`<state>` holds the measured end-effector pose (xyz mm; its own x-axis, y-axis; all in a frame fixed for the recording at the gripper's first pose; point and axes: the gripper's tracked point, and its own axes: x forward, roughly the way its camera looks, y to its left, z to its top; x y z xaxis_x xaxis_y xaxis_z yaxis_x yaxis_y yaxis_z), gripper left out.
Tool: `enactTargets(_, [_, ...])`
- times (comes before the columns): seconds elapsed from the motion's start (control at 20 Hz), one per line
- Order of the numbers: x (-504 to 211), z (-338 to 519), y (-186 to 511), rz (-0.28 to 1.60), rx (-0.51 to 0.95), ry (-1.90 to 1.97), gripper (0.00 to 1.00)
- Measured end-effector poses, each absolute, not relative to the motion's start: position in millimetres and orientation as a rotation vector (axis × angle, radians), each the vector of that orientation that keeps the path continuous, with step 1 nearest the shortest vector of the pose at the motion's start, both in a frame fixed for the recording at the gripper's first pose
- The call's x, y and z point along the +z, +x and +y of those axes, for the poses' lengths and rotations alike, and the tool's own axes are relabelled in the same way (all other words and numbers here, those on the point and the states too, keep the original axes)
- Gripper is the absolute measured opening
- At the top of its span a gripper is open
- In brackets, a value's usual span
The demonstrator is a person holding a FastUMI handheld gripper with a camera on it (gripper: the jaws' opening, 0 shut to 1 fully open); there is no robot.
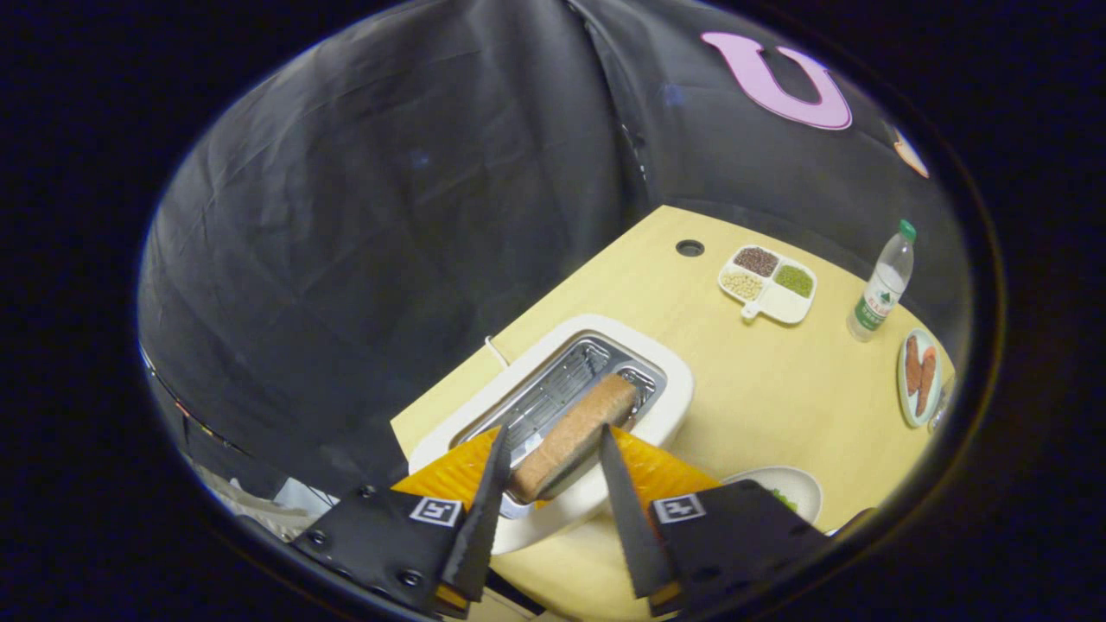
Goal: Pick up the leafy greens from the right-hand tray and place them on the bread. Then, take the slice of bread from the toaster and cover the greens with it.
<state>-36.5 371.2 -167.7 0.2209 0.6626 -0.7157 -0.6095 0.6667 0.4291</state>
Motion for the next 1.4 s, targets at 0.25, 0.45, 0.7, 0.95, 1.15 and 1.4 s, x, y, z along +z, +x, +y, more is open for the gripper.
enactTargets(0.25, [-164.4,368.6,-40.0,1.029,0.881,0.068,0.23])
enactTargets(0.45, [-155.2,361.2,-41.2,1.017,0.883,0.090,0.08])
enactTargets(0.7, [-136.1,346.5,-37.2,0.979,0.888,0.129,0.04])
enactTargets(0.95, [-123.3,322.4,-30.7,0.968,0.862,0.193,0.04])
enactTargets(1.15, [-111.9,306.7,-28.0,0.950,0.855,0.254,0.04])
enactTargets(1.4, [-98.1,286.0,-24.4,0.914,0.852,0.318,0.04])
